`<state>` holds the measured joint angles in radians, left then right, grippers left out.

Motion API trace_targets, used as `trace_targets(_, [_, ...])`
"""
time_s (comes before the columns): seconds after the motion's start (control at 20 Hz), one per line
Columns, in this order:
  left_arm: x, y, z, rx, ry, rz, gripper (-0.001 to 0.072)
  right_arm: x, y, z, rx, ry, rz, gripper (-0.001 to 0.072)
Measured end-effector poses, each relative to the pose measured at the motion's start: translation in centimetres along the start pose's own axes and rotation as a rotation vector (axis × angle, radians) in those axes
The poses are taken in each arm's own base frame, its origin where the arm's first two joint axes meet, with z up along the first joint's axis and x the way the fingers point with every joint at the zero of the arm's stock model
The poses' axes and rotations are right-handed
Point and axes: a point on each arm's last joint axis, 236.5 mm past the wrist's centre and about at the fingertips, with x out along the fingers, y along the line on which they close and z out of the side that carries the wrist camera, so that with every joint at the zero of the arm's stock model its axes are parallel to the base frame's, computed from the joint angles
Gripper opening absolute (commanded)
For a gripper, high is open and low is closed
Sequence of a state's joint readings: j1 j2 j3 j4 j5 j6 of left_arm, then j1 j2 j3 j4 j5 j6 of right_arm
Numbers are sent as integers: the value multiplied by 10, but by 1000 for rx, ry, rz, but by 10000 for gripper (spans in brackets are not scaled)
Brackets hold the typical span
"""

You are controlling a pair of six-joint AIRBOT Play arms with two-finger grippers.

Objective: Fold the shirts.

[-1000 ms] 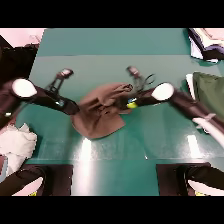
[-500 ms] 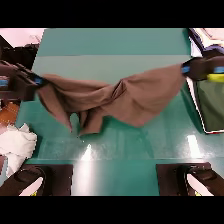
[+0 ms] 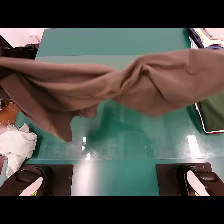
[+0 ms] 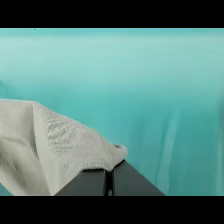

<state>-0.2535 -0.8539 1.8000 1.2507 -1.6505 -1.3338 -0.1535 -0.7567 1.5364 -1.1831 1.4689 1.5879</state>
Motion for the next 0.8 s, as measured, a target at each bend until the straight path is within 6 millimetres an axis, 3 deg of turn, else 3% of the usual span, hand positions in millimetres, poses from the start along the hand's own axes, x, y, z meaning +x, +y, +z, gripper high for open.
trace_targets(0.2, [70, 8, -57, -71, 204, -57, 28, 69, -16, -43, 88, 253, 41, 15])
trace_targets(0.35, [133, 27, -107, -131, 312, -36, 28, 136, -26, -74, 128, 390, 67, 18])
trace_targets(0.4, [152, 35, -123, -144, 341, -16, 28, 155, -29, -78, 139, 403, 72, 64])
trace_targets(0.45, [168, 43, -135, -152, 361, 3, 29, 177, -33, -82, 150, 408, 73, 417])
trace_targets(0.5, [180, 49, -145, -155, 378, 20, 29, 194, -39, -84, 157, 407, 67, 660])
trace_targets(0.55, [189, 55, -151, -156, 385, 34, 28, 207, -43, -87, 164, 410, 63, 625])
trace_targets(0.6, [197, 60, -155, -155, 386, 49, 29, 218, -48, -93, 173, 430, 60, 530])
trace_targets(0.8, [210, 72, -162, -144, 384, 87, 29, 225, -70, -139, 201, 554, 37, 521])
